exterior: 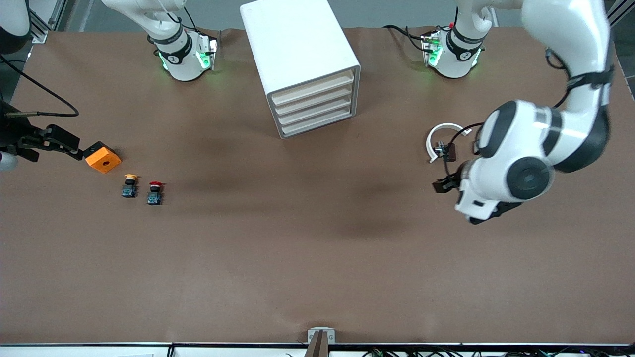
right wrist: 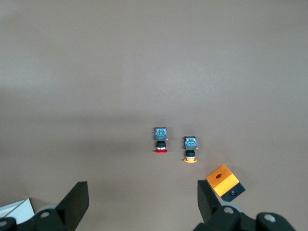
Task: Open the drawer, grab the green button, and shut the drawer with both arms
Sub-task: 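Reach the left gripper to the cabinet's second drawer handle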
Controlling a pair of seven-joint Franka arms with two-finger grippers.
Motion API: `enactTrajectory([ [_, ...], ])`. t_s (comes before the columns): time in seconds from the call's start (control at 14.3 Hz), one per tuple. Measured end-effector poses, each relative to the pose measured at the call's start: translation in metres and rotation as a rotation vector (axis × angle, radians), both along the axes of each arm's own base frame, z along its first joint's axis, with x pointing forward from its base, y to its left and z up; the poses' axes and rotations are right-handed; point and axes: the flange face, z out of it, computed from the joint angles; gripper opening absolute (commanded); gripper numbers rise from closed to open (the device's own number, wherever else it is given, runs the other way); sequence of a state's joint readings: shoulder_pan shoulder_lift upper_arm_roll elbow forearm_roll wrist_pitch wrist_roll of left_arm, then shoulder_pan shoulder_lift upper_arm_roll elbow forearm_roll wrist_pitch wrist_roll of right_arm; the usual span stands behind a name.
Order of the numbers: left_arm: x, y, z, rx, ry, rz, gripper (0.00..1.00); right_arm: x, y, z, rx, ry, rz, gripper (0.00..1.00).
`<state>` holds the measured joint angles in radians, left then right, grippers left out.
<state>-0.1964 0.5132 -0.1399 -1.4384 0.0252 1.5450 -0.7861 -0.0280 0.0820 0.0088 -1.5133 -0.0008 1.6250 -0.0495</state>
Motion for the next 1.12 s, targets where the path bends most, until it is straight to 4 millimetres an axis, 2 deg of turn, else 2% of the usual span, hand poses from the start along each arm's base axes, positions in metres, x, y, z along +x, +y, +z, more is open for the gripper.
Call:
enactTrajectory([
  [0.21,-0.013,-0.046,-0.055,0.057,0.080,0.140,1.00,0.000,0.000,0.000,0.000,-0.001,0.001,1.00],
  [0.42,-0.035,-0.098,-0.096,0.089,0.166,0.323,1.00,0.000,0.000,0.000,0.000,-0.001,0.001,1.00],
  [0.63,-0.049,-0.134,-0.117,0.076,0.251,0.490,1.00,0.000,0.000,0.000,0.000,-0.001,0.001,1.00],
  [0.91,-0.063,-0.161,-0.128,0.054,0.375,0.632,1.00,0.000,0.000,0.000,0.000,-0.001,0.001,1.00],
  [0.98,-0.069,-0.168,-0.137,0.067,0.405,0.658,1.00,0.000,0.000,0.000,0.000,-0.001,0.001,1.00],
  [1.12,-0.087,-0.186,-0.167,0.110,0.462,0.669,1.00,0.000,0.001,0.000,0.000,-0.001,0.001,1.00],
])
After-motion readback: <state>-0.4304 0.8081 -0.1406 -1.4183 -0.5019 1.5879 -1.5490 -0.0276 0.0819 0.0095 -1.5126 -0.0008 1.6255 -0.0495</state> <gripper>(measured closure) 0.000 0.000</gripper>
